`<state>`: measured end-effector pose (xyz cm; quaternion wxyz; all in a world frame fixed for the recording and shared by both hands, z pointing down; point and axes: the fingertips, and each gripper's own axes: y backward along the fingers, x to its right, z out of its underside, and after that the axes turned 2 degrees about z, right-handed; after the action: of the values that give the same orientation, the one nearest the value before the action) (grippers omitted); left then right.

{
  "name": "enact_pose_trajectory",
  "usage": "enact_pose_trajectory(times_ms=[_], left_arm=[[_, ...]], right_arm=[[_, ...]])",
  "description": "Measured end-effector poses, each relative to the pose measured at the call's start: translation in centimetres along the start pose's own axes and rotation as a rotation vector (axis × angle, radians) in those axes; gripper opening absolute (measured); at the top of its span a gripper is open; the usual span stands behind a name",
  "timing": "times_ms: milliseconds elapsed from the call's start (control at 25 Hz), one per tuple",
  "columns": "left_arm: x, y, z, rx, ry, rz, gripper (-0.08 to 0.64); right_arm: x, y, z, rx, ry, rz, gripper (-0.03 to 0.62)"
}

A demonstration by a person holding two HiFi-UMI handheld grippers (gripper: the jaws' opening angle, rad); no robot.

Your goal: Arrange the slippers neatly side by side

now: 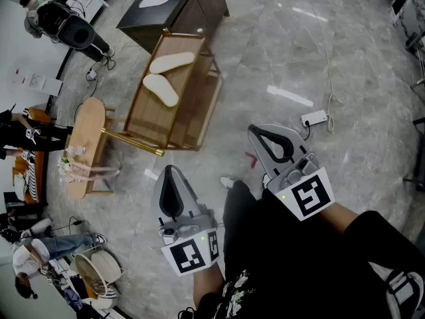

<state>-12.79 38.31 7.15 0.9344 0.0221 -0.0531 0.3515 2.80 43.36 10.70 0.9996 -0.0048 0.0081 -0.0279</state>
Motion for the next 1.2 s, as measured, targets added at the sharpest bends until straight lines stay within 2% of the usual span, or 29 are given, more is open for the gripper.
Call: enact_pose_trajectory(times_ms=[320, 400, 520, 880, 1000, 1200], left_arm=[[0.8, -0.4, 0.7, -0.017, 0.002, 0.031, -0.003], [0.4, -0.5, 0.7, -0.017, 0.000, 0.031, -0.003], [-0.5, -0.6, 1.0, -0.016, 0.006, 0.032, -0.003], [-4.1, -0.2, 2.1, -0.054, 0.078, 0.038, -0.003], [-5.6, 0.3, 2.6, -0.049, 0.096, 0.032, -0.003], [-7.3, 1.0, 3.4, -0.044, 0.063, 0.031, -0.003]], right_arm=[[0.7, 0.2, -0.1, 0.012, -0.017, 0.021, -0.005], [0.2, 0.2, -0.3, 0.029, -0.024, 0.005, -0.003], [-0.8, -0.3, 0.1, 0.025, -0.029, -0.010, -0.003], [-1.7, -2.2, 0.4, -0.058, -0.012, 0.057, -0.003], [-2.8, -3.0, 0.6, -0.070, 0.007, 0.045, -0.003], [-4.1, -3.9, 1.4, -0.057, 0.025, 0.038, -0.003]])
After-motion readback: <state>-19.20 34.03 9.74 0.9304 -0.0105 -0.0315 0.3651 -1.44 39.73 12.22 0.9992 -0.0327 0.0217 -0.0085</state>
